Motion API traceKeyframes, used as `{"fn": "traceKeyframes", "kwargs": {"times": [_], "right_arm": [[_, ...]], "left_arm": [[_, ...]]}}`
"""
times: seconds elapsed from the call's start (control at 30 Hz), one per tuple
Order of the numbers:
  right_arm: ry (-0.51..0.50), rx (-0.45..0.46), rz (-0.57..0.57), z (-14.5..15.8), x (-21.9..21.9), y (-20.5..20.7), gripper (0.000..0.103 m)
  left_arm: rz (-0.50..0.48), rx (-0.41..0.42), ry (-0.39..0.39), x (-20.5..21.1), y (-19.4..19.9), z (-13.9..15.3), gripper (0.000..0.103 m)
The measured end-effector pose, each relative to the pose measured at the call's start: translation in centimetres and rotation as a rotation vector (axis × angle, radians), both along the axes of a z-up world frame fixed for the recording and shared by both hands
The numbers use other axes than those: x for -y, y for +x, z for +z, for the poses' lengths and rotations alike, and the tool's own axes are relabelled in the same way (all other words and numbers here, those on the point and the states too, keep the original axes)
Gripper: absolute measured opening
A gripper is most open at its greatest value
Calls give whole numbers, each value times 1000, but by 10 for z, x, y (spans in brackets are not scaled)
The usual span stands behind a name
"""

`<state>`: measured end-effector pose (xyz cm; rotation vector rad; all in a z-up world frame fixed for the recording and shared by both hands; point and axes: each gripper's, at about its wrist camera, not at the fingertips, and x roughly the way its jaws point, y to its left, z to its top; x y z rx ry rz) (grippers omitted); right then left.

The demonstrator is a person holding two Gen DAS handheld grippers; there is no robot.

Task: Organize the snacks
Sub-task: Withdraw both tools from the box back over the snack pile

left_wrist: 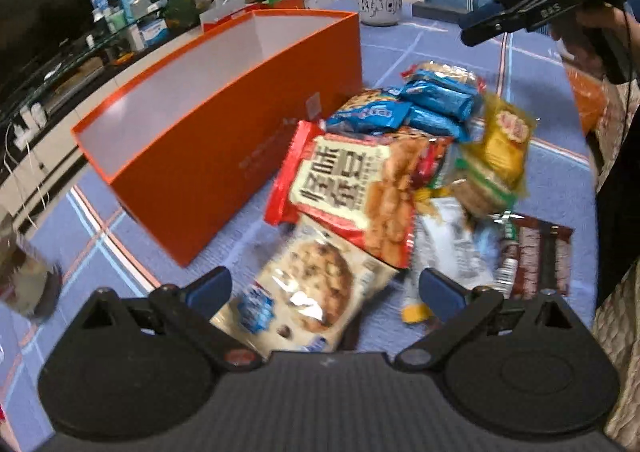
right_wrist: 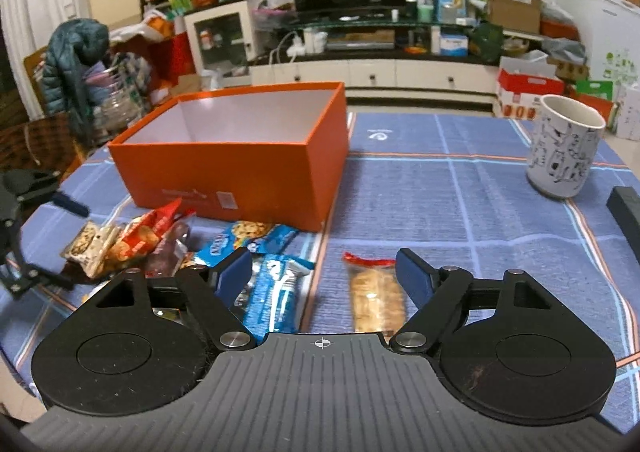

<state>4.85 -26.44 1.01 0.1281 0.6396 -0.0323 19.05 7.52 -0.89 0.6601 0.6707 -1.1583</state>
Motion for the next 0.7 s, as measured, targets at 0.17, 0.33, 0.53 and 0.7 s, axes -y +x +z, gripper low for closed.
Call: {"fn": "traceKeyframes", "kwargs": {"times": [0.17,0.33,0.53,0.7], "right_arm": [[0,-5,16,0,-5,-1,71],[20,-6,-5,1,-2,1,71],[29,28,-20,7,-1,-5,71],[-29,46,-71,6,2,-6,72]], "left_arm": [[17,-9,90,10,7,-12,99],[116,-53,-9,-7,-24,-7,99],[162,-92,-129,-10,-87,4,99],[189,-112,-228,-9,-120,16,99]]}}
